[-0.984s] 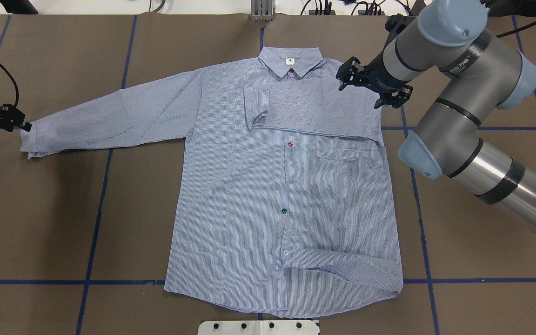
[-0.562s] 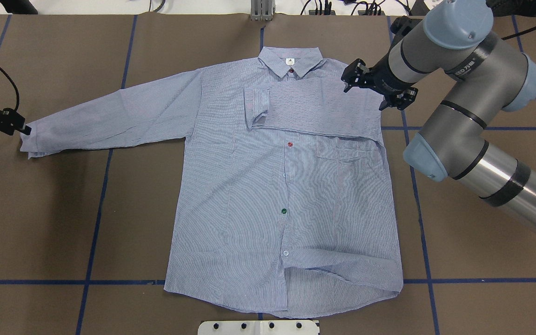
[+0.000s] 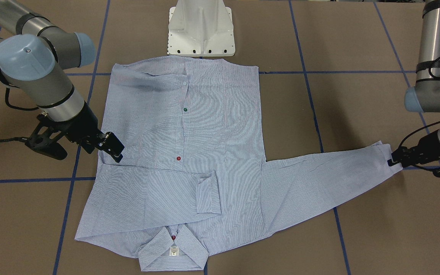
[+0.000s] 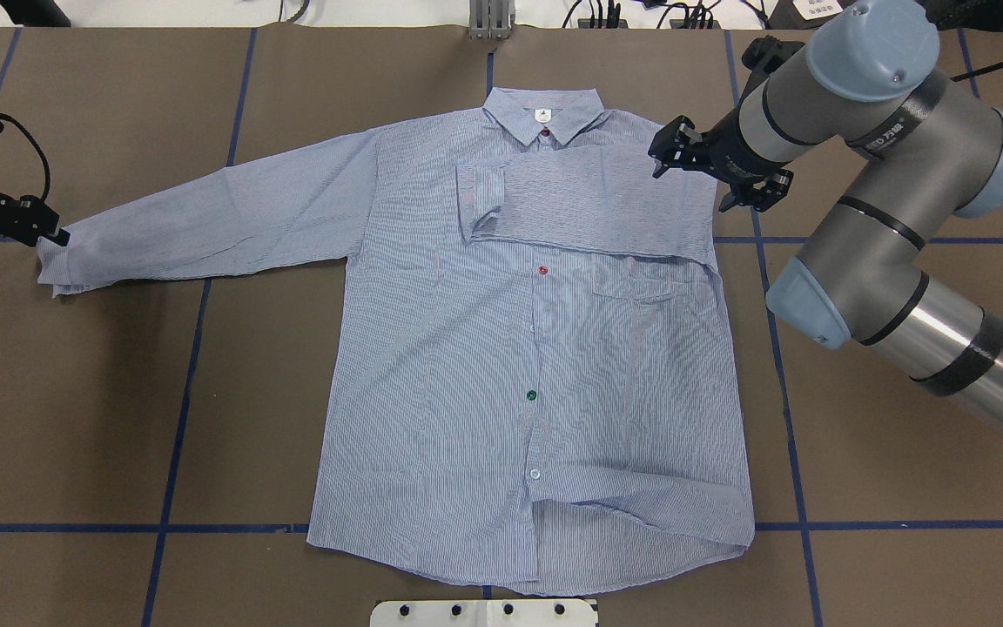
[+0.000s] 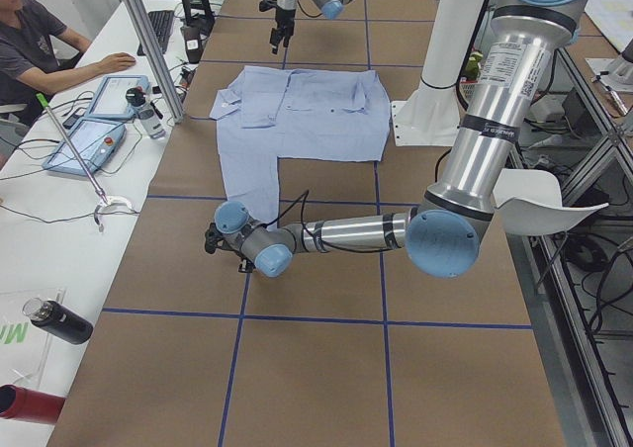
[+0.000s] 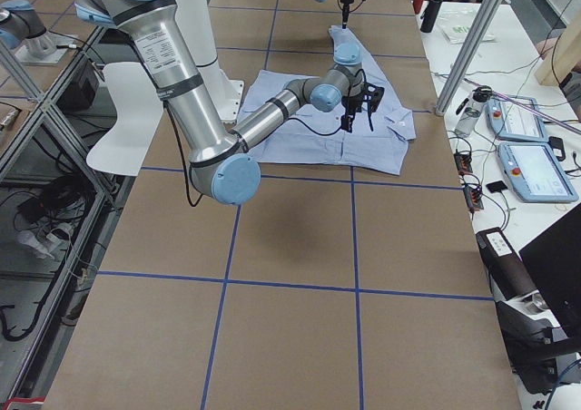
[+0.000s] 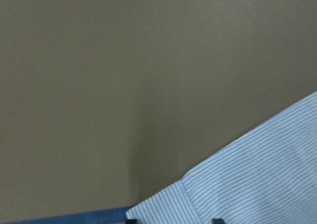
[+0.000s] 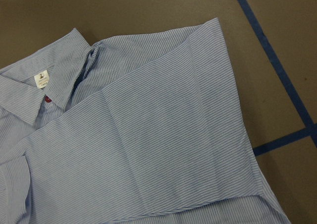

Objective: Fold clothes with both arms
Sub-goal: 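Release the sleeve and raise the right gripper while the left gripper grasps the other cuff, then fold the held sleeve with the left gripper across the shirt toward the collar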

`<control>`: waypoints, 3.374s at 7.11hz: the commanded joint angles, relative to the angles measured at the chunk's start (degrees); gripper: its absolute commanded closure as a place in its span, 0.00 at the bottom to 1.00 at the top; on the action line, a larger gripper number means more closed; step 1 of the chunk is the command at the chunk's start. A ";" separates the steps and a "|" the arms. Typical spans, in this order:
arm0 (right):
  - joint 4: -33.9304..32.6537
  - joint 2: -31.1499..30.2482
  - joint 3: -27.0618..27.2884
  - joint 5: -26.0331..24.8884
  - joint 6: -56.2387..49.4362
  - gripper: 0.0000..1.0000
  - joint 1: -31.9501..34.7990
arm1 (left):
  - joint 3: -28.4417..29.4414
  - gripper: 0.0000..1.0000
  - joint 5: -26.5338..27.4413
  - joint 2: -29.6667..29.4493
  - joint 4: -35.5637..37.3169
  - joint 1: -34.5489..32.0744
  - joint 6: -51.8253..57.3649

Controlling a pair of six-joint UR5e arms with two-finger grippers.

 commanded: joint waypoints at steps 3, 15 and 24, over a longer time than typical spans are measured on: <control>0.00 0.02 0.04 -0.32 0.00 0.00 -0.22 | 0.59 0.70 0.17 0.08 0.05 0.11 -0.52; -0.09 -7.70 0.22 1.87 -18.26 0.00 7.68 | -10.51 1.00 9.00 -26.49 1.73 16.16 -70.85; 0.00 -12.61 3.46 2.23 -20.99 0.00 9.18 | 3.75 1.00 25.55 -49.83 1.29 28.49 -87.62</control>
